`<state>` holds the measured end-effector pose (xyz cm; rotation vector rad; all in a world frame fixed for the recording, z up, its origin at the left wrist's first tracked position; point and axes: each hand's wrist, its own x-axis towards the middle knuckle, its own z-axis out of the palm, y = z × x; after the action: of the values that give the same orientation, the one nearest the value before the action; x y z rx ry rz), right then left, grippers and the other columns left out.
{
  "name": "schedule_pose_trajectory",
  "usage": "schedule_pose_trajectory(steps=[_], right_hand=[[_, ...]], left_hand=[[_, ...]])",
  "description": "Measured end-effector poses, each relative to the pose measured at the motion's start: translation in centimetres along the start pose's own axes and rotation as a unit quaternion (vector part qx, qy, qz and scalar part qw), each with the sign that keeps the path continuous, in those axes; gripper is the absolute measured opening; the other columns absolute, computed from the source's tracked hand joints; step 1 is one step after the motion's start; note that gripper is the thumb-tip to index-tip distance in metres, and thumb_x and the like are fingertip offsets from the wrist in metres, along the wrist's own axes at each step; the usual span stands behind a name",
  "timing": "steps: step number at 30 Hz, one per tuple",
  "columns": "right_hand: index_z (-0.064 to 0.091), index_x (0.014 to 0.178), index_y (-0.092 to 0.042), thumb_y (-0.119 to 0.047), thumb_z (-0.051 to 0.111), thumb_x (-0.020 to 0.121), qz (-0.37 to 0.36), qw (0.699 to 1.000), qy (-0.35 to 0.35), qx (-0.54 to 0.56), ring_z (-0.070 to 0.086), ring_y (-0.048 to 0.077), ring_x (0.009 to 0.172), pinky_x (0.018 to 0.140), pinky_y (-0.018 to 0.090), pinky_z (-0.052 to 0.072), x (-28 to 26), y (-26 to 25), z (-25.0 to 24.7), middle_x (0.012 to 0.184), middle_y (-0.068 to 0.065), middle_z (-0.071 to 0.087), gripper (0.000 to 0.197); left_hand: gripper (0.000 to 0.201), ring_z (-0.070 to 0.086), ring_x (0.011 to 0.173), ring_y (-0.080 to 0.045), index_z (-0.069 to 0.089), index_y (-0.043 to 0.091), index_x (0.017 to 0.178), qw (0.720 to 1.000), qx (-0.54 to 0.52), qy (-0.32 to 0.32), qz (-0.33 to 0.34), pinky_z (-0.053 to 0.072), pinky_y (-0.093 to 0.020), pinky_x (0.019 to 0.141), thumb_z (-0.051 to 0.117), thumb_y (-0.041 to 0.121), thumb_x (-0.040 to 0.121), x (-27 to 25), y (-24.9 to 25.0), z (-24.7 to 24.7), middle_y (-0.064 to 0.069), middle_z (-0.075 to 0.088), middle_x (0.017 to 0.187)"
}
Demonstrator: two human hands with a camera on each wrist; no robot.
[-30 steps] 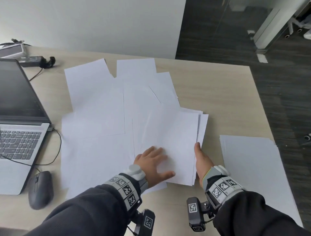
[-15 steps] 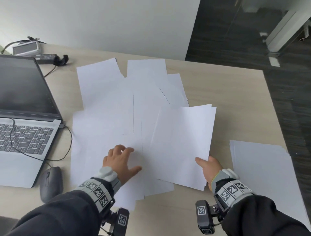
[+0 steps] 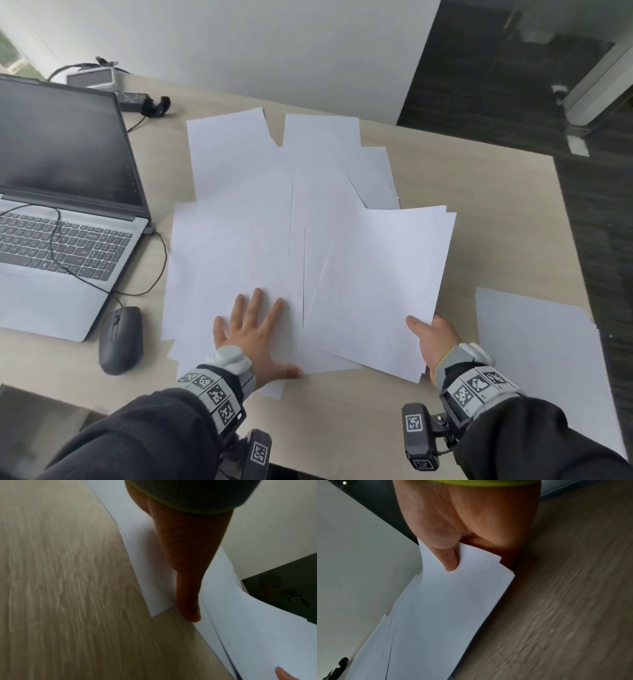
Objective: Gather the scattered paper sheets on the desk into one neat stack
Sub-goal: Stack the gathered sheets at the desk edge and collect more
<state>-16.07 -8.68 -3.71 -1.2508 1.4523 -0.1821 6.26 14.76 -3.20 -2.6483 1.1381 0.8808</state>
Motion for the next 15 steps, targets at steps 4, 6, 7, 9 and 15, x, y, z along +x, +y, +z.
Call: schedule_pose_trajectory(steps=[4, 6, 7, 9, 15], right_hand=[[0.066, 0.099, -0.023, -0.021, 0.059, 0.096, -0.005, 1.0, -0.002, 0.0, 0.068, 0.026, 0.086, 0.08, 0.038, 0.053, -0.3, 0.7, -0.9, 0.091, -0.003, 0.071, 0.007], [0.065, 0.093, -0.026, -0.02, 0.06, 0.096, -0.01, 1.0, -0.002, 0.0, 0.068, 0.026, 0.085, 0.08, 0.038, 0.053, -0.3, 1.0, -1.2, 0.09, -0.004, 0.071, 0.009], [0.065, 0.093, -0.026, -0.019, 0.06, 0.096, -0.013, 1.0, -0.003, -0.001, 0.068, 0.026, 0.085, 0.079, 0.037, 0.053, -0.4, 1.1, -1.3, 0.09, -0.004, 0.071, 0.01], [0.065, 0.092, -0.027, -0.02, 0.06, 0.096, -0.016, 1.0, -0.004, -0.005, 0.068, 0.026, 0.085, 0.08, 0.037, 0.054, -0.5, 1.2, -1.6, 0.091, -0.004, 0.072, 0.01], [0.067, 0.095, -0.025, -0.02, 0.06, 0.096, -0.017, 1.0, -0.009, -0.002, 0.068, 0.026, 0.084, 0.078, 0.038, 0.054, -0.6, 1.5, -1.8, 0.09, -0.002, 0.072, 0.008]], left_hand=[[0.129, -0.026, 0.152, -0.021, -0.016, 0.048, 0.153, 1.0, -0.019, 0.012, 0.007, -0.003, -0.053, 0.123, 0.058, 0.092, 0.057, 0.2, -0.3, -0.3, 0.011, -0.028, 0.164], [0.124, -0.02, 0.153, -0.018, -0.01, 0.045, 0.156, 0.999, -0.039, 0.029, 0.015, 0.001, -0.047, 0.125, 0.062, 0.087, 0.064, 0.4, -0.8, -0.6, 0.015, -0.022, 0.165], [0.122, -0.018, 0.154, -0.017, -0.007, 0.043, 0.157, 0.998, -0.046, 0.036, 0.02, 0.003, -0.045, 0.125, 0.063, 0.084, 0.066, 0.3, -1.0, -0.6, 0.016, -0.019, 0.166], [0.119, -0.015, 0.155, -0.015, -0.005, 0.041, 0.158, 0.997, -0.058, 0.042, 0.028, 0.005, -0.043, 0.126, 0.065, 0.08, 0.071, 0.3, -1.3, -0.6, 0.018, -0.017, 0.166], [0.125, -0.026, 0.152, -0.02, -0.021, 0.049, 0.151, 0.999, -0.031, 0.037, 0.007, -0.002, -0.049, 0.124, 0.05, 0.095, 0.06, -0.5, -0.8, 0.3, 0.016, -0.038, 0.155]])
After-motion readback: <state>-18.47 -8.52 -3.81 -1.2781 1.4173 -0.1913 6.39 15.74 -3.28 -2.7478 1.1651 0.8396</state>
